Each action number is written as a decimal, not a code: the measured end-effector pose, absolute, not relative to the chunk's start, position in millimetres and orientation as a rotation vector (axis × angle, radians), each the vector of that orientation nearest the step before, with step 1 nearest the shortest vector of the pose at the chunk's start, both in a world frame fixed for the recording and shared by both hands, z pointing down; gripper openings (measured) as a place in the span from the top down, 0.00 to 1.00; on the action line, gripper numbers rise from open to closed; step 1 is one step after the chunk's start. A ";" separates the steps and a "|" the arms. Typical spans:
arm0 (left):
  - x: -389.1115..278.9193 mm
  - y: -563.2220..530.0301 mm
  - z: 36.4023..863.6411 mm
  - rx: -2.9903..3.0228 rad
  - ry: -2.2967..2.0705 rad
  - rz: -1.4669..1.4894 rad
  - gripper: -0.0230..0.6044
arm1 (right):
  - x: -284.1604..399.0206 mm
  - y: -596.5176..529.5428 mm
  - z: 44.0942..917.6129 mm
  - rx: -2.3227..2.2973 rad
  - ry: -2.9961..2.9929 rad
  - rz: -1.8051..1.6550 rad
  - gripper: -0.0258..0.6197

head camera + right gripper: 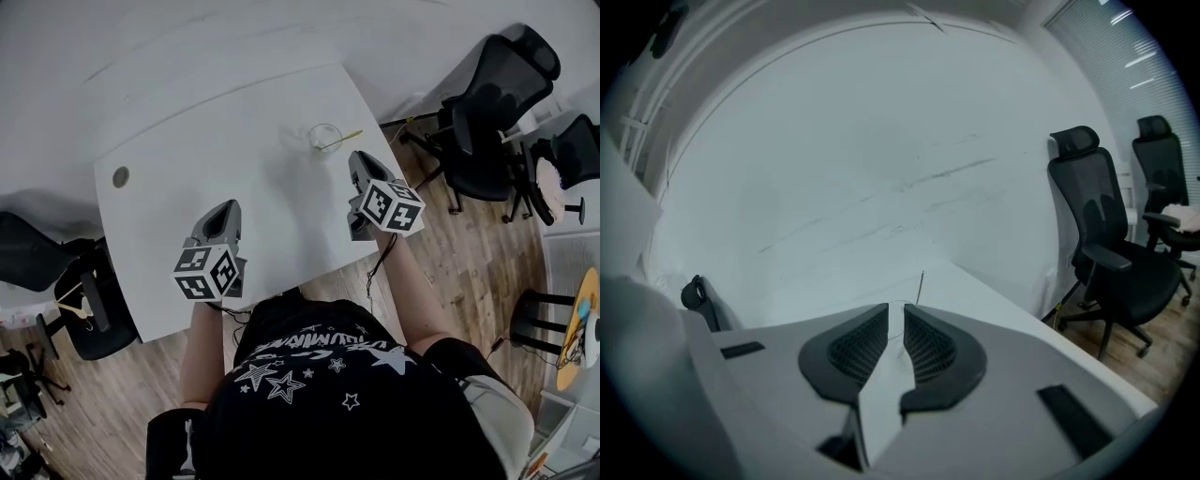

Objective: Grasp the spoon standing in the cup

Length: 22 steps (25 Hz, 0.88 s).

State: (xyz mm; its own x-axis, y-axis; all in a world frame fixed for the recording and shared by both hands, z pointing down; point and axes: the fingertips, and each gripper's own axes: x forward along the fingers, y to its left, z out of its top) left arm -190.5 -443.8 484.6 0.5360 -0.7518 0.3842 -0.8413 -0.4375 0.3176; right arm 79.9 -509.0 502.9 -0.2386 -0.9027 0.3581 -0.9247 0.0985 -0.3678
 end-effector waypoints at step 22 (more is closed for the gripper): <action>-209.0 -463.2 496.6 2.278 -1.291 0.255 0.95 | 84.7 -565.2 526.8 1.991 -2.156 0.861 0.82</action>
